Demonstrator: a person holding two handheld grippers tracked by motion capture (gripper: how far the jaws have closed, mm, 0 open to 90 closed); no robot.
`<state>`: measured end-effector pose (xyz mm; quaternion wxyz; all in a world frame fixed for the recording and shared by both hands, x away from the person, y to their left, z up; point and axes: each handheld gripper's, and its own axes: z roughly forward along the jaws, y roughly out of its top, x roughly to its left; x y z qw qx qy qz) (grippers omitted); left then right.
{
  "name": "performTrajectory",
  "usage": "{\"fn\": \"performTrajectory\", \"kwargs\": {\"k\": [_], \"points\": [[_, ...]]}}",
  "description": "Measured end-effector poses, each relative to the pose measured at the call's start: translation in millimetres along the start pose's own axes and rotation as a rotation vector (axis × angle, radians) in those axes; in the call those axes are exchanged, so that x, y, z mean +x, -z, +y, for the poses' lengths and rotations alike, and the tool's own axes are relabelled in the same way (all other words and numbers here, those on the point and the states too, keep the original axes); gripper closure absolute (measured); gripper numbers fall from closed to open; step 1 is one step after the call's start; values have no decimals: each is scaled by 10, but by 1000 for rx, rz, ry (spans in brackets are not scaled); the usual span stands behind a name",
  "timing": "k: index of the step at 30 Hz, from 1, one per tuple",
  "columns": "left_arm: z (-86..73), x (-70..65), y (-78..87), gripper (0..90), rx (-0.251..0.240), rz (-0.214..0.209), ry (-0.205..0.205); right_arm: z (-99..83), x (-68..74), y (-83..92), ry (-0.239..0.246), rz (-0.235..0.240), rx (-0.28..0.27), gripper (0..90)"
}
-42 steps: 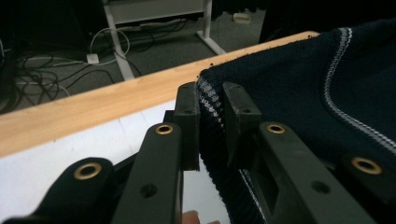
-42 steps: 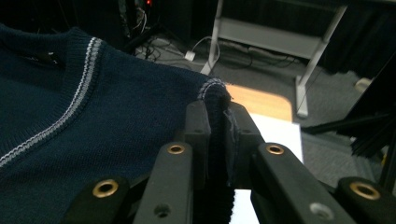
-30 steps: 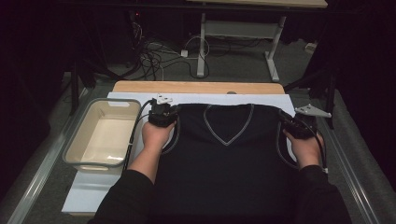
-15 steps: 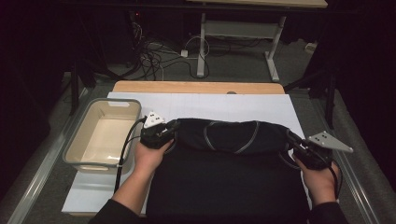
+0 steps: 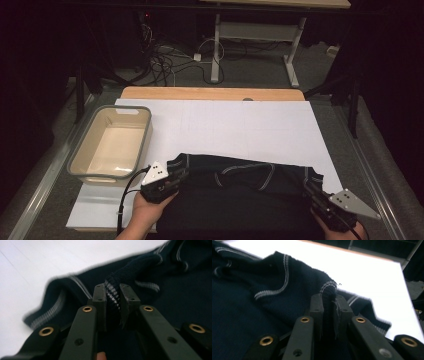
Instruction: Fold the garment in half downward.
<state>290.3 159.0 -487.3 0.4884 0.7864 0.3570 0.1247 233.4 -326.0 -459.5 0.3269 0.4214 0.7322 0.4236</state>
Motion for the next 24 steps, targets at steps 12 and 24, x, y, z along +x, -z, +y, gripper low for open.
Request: {"fn": "performTrajectory", "kwargs": {"k": [12, 24], "points": [[-191, -168, 192, 621, 61, -13, -11, -339, 84, 200, -5, 42, 71, 775], [-13, -463, 296, 493, -11, -22, -110, -71, 293, 393, -7, 92, -26, 617]]}}
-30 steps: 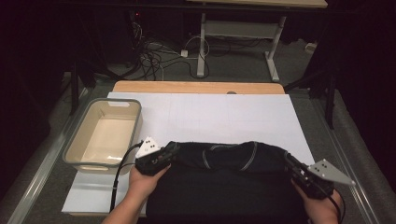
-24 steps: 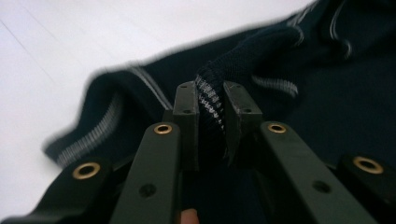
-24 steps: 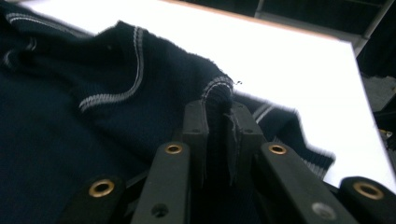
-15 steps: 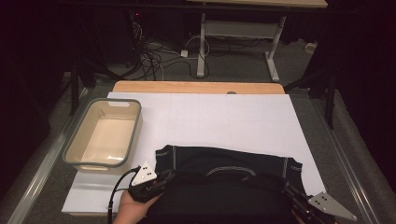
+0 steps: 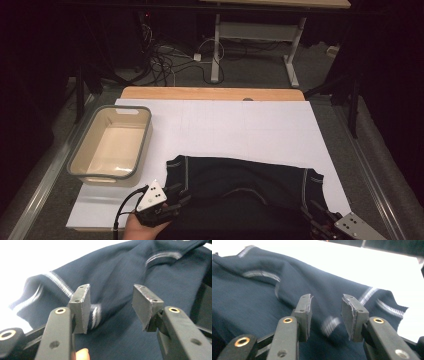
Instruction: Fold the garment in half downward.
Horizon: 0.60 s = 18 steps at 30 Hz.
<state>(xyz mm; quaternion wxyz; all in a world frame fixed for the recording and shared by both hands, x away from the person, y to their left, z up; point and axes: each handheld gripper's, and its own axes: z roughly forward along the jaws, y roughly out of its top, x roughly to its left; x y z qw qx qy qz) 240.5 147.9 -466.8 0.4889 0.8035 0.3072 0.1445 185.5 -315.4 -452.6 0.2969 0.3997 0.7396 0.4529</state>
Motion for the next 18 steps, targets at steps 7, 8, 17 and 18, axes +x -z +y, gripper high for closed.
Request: {"fn": "performTrajectory", "kwargs": {"k": [7, 8, 17, 18], "points": [[185, -287, -400, 621, 50, -81, -120, 207, 446, -347, 79, 114, 14, 694], [194, -293, -466, 620, 72, -54, -139, 222, 517, -421, 95, 127, 28, 718], [138, -85, -750, 621, 222, -61, -80, 112, 589, -932, 116, 110, 214, 618], [135, -94, -756, 660, 230, -62, -86, 103, 574, -935, 105, 110, 208, 647]]}}
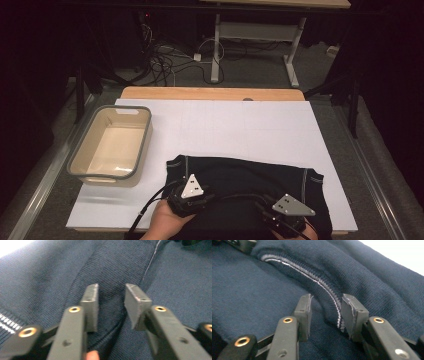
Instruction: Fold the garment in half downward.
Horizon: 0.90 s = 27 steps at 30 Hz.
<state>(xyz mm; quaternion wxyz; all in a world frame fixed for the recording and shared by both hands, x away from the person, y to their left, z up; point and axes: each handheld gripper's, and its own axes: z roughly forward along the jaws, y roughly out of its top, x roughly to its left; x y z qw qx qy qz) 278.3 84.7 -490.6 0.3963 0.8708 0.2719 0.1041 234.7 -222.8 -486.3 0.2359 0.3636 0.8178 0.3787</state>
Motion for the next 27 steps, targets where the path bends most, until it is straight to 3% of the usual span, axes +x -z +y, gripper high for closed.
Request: {"fn": "performTrajectory", "kwargs": {"k": [3, 7, 12, 18, 23, 27], "points": [[5, -44, -15, 764, 12, 8, -42, -5, -16, -8, 13, -34, 13, 781], [-7, -66, 3, 854, -3, 28, -52, -25, -49, -34, 5, -15, -6, 892], [-18, -94, 129, 856, -74, -7, -31, 7, -50, 71, 14, 16, -23, 899], [-34, -232, 483, 857, -160, -57, -39, 19, 47, 488, 43, 55, -128, 899], [-146, -301, 572, 851, -139, -96, -34, -85, 128, 690, 29, 93, -159, 892], [-334, -214, 622, 648, -139, -60, 34, -188, 99, 656, -3, 100, -124, 727]]}}
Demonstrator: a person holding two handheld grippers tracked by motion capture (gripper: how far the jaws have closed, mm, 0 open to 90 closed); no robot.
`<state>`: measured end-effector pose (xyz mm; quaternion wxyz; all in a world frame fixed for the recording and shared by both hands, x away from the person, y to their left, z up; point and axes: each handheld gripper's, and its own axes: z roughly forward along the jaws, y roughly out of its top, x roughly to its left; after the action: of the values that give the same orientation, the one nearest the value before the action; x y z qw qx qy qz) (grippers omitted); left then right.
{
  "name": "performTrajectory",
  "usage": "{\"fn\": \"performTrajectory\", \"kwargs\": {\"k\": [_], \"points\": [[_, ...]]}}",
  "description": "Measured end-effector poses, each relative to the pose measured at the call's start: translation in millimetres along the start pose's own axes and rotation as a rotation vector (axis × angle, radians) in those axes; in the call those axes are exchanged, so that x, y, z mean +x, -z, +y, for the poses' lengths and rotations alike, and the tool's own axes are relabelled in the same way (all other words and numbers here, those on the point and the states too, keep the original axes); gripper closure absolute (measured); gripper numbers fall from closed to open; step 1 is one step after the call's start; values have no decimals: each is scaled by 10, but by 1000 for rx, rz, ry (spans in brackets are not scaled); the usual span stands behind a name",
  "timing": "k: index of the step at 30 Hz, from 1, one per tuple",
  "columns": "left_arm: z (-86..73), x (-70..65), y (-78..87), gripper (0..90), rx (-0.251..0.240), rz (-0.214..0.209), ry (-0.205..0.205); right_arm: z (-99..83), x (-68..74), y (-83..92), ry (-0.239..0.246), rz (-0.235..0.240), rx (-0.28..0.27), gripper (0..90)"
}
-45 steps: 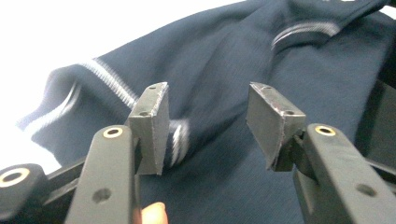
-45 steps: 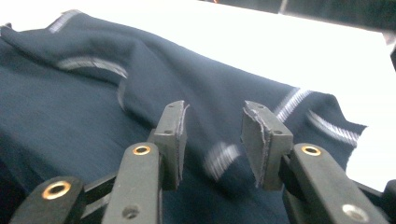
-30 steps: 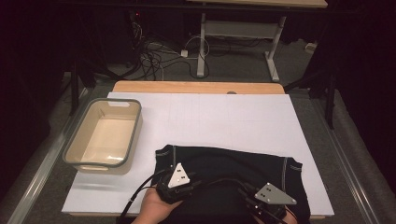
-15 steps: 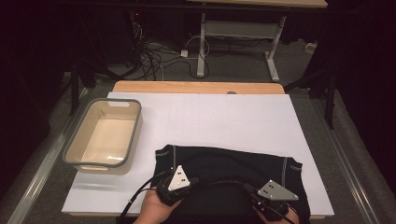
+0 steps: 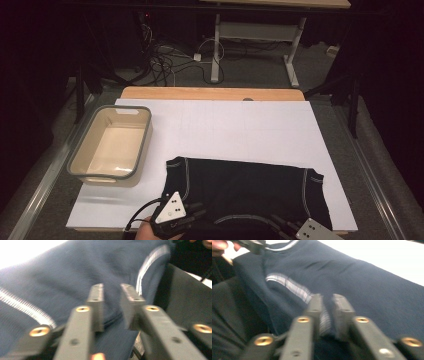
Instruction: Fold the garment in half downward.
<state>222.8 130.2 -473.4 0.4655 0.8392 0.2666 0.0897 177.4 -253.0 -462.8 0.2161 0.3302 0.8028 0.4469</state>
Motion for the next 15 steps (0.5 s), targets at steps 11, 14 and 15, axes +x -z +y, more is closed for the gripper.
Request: {"fn": "performTrajectory", "kwargs": {"k": [11, 14, 15], "points": [[-199, 321, -26, 472, 85, 161, 101, -139, -469, 217, -134, -169, -1, 559], [-204, 296, -70, 562, 116, 174, 64, -203, -565, 244, -155, -219, 20, 528], [-203, 290, -78, 597, 124, 173, 51, -220, -592, 258, -159, -228, 17, 522]]}}
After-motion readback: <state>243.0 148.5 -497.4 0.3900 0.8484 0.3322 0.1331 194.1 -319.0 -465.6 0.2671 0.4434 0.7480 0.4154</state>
